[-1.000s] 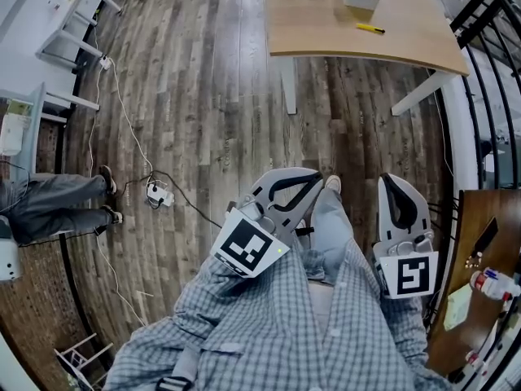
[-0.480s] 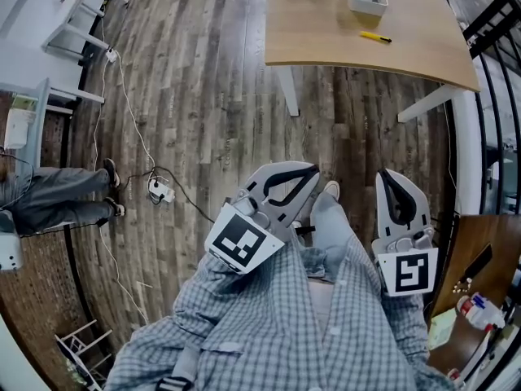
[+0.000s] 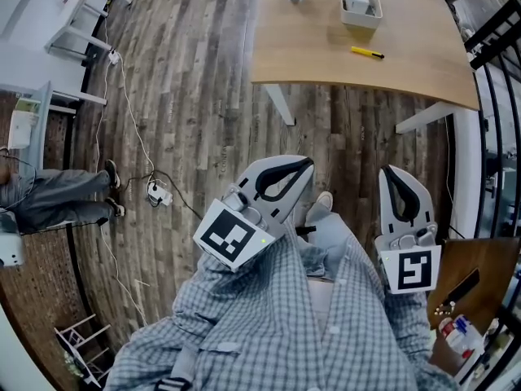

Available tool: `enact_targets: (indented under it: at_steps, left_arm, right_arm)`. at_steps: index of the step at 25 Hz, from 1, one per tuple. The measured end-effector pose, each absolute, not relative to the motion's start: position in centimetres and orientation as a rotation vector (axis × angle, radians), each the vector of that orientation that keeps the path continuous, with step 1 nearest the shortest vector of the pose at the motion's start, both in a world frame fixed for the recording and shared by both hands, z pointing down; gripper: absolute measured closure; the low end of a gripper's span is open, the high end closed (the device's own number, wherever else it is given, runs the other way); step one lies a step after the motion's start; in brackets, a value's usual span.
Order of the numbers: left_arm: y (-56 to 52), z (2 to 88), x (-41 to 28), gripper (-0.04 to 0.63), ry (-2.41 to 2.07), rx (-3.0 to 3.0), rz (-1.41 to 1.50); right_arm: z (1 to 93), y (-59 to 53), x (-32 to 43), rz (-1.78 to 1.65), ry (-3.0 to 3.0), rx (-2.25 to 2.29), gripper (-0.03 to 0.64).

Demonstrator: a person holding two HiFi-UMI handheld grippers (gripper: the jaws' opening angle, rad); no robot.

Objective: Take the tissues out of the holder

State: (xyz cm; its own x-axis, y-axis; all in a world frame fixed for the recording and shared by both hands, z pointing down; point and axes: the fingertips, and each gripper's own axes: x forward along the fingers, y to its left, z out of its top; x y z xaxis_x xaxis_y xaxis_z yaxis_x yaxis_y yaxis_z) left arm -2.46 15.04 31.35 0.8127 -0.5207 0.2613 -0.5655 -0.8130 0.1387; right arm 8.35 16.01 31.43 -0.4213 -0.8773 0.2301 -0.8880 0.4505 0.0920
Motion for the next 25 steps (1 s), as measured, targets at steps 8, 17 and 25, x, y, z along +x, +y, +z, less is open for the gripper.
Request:
enact_targets:
  at_steps: [8,17,25]
  left_arm:
    - [12.3,31.1,-0.1,0.588,-0.893,2.795,0.307]
    - [11.5,31.3,0.8,0.588,-0.928,2.784,0.315]
    - [10.4,31.1,0.3,0.588,-0.966,2.780,0.309]
  right_arm:
    - [31.5,13.1,10.6,0.008,-2.498,1.500,0.606]
    - [32.1,12.4,13.0,0.007,-2.473,1.498,0.606]
    - [31.9,11.6,12.7,-0.025,-2.472,1.486,0.606]
